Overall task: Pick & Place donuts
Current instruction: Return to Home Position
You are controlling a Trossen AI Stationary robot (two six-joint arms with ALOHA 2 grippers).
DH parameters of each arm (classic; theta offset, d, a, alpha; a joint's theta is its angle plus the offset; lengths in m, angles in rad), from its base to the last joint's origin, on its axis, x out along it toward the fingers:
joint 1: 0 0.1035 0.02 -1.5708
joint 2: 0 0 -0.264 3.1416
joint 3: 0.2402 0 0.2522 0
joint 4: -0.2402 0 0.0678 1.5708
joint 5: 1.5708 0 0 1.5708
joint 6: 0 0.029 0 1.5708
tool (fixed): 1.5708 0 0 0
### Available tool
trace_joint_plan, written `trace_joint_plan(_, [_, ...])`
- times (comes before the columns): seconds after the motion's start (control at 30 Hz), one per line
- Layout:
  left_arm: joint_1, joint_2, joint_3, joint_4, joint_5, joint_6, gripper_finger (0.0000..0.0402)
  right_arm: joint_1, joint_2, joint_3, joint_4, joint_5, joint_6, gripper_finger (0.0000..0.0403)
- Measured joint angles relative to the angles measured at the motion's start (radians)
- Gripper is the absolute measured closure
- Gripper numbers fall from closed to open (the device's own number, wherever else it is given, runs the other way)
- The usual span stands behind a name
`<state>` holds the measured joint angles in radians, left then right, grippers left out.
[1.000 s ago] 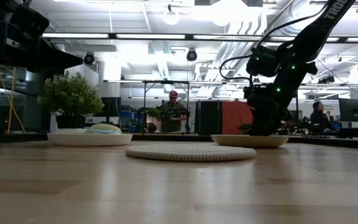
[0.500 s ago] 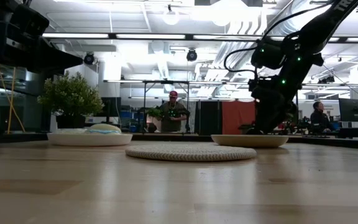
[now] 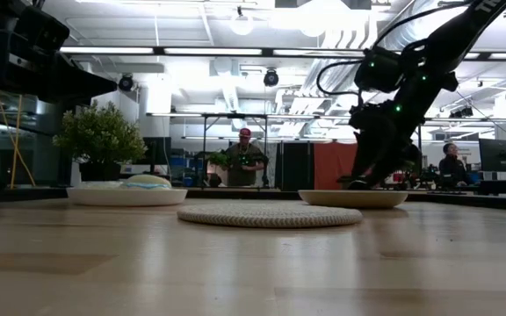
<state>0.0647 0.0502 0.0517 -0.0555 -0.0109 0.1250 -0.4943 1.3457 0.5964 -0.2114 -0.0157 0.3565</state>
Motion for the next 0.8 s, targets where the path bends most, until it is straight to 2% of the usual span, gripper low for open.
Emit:
trace_joint_plan(0.27, [0.0, 0.0, 0.0, 0.0, 0.0, 0.0, 0.0401, 0.041, -0.129, -0.001, -0.001, -0.053, -0.128, 0.0098])
trace_joint_plan(0.6, [0.0, 0.0, 0.0, 0.0, 0.0, 0.0, 0.0401, 0.17, -0.273, -0.001, -0.001, -0.231, -0.156, 0.0098])
trace_joint_plan(0.8, [0.0, 0.0, 0.0, 0.0, 0.0, 0.0, 0.0401, 0.28, -0.378, -0.022, 0.025, -0.134, -0.264, 0.0098])
